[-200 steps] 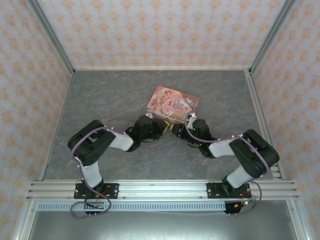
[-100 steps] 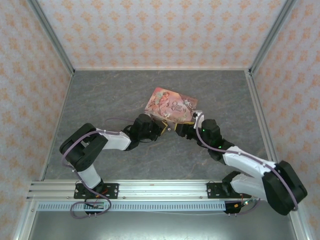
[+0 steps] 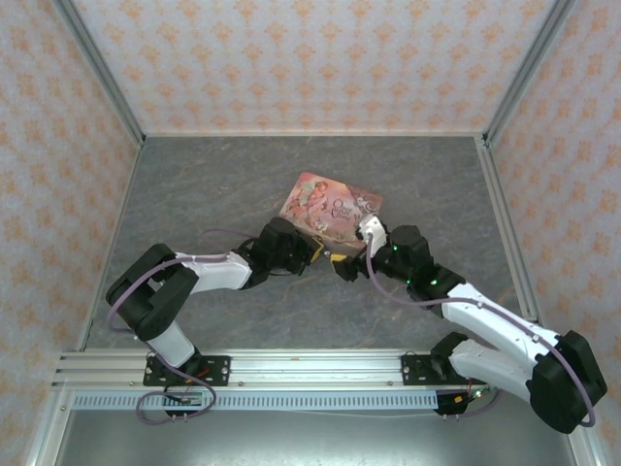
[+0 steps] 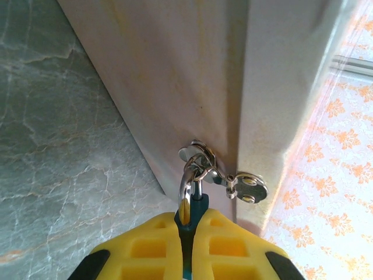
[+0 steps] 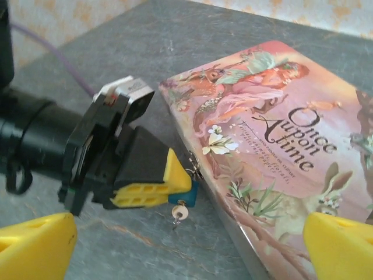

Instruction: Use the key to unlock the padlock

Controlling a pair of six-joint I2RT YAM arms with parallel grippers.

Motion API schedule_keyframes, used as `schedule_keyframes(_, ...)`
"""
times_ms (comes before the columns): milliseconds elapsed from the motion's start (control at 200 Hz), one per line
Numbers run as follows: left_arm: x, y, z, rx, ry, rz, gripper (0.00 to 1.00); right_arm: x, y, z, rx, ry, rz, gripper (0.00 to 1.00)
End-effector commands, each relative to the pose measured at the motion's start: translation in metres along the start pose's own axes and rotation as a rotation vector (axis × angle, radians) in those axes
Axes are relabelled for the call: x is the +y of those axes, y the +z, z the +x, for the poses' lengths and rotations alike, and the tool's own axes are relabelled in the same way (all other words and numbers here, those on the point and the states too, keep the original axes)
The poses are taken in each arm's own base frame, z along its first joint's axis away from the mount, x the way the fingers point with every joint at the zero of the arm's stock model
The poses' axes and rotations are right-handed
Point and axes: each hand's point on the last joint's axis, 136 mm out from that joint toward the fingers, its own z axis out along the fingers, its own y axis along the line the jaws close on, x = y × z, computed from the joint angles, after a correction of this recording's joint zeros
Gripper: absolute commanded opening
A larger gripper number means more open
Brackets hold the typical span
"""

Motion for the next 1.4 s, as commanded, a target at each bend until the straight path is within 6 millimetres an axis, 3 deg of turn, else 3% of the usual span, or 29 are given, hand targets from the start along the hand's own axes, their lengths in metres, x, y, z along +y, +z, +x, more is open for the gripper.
schedule_keyframes(0,-0.034,-0.011,0.010,0.027,-0.007,0.073,0.00,0.001,-0.001,0.011,0.037,-0.254,0.056,0.99)
schedule_keyframes(240,-0.038,-0.016,0.015,0.040,-0.012,0.070,0.00,0.010,0.016,0.030,0.107,-0.451,0.107,1.00)
schedule_keyframes(330,-0.039,-0.017,0.016,0.045,-0.010,0.072,0.00,0.009,0.023,0.036,0.119,-0.519,0.128,0.91)
schedule_keyframes(380,-0.039,-0.017,0.017,0.049,-0.011,0.073,0.00,0.008,0.026,0.037,0.125,-0.538,0.132,0.81)
schedule_keyframes(510,-0.040,-0.016,0.019,0.063,-0.012,0.075,0.00,0.011,0.035,0.040,0.137,-0.564,0.126,0.73)
schedule_keyframes(696,-0.038,-0.014,0.019,0.066,-0.015,0.068,0.00,0.014,0.048,0.048,0.149,-0.561,0.121,0.66)
schedule_keyframes(916,-0.035,-0.011,0.019,0.069,-0.017,0.059,0.00,0.014,0.058,0.049,0.144,-0.540,0.128,0.51)
schedule_keyframes(1396,-0.033,-0.010,0.019,0.071,-0.017,0.049,0.00,0.013,0.071,0.048,0.139,-0.534,0.137,0.37)
